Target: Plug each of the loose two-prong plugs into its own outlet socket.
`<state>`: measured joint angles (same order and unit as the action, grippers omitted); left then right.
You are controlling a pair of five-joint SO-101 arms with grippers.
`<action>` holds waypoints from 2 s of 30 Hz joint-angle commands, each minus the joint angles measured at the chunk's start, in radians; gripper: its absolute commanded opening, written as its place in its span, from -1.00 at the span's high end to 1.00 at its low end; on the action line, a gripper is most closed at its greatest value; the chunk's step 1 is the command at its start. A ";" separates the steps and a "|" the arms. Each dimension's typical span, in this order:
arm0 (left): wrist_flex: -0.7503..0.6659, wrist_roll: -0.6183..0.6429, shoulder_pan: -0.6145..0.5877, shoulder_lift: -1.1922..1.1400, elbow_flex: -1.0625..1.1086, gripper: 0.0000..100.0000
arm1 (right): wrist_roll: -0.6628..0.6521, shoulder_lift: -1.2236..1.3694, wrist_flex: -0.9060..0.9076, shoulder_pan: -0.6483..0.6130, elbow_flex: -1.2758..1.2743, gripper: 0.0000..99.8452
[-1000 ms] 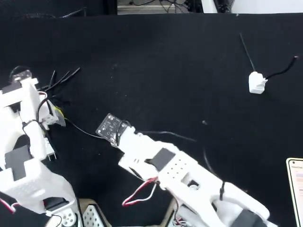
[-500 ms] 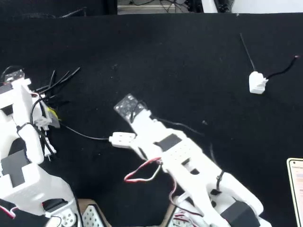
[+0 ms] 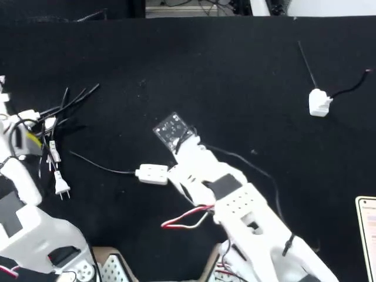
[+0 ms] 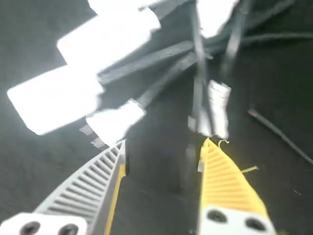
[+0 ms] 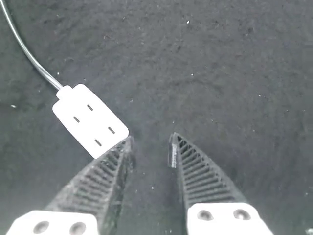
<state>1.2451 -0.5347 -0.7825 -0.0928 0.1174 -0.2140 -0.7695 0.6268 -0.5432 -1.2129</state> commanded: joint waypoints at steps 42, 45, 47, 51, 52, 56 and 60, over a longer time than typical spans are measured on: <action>0.514 -0.120 -0.002 0.126 -0.440 0.94 | 0.006 -0.053 0.018 0.023 -0.005 0.76; 0.514 -0.118 0.018 0.221 -0.395 0.94 | 0.006 -0.053 0.018 0.026 -0.005 0.76; 0.514 -0.086 0.053 0.282 -0.371 0.94 | 0.009 -0.053 0.018 0.057 0.001 0.76; 0.514 0.005 0.174 0.388 -0.308 0.94 | 0.104 -0.054 0.020 0.195 0.036 0.76; 0.514 0.041 0.219 0.410 -0.294 0.94 | 0.133 -0.054 0.020 0.241 0.044 0.76; 0.512 0.201 0.443 0.470 -0.259 0.94 | 0.229 -0.054 0.014 0.407 0.053 0.76; 0.471 0.354 0.723 0.462 -0.248 0.94 | 0.275 -0.054 0.020 0.560 0.091 0.76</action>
<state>1.7499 -0.2923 -0.2670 0.3429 -0.1281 0.0269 -0.7894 0.6360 -0.1028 -1.1945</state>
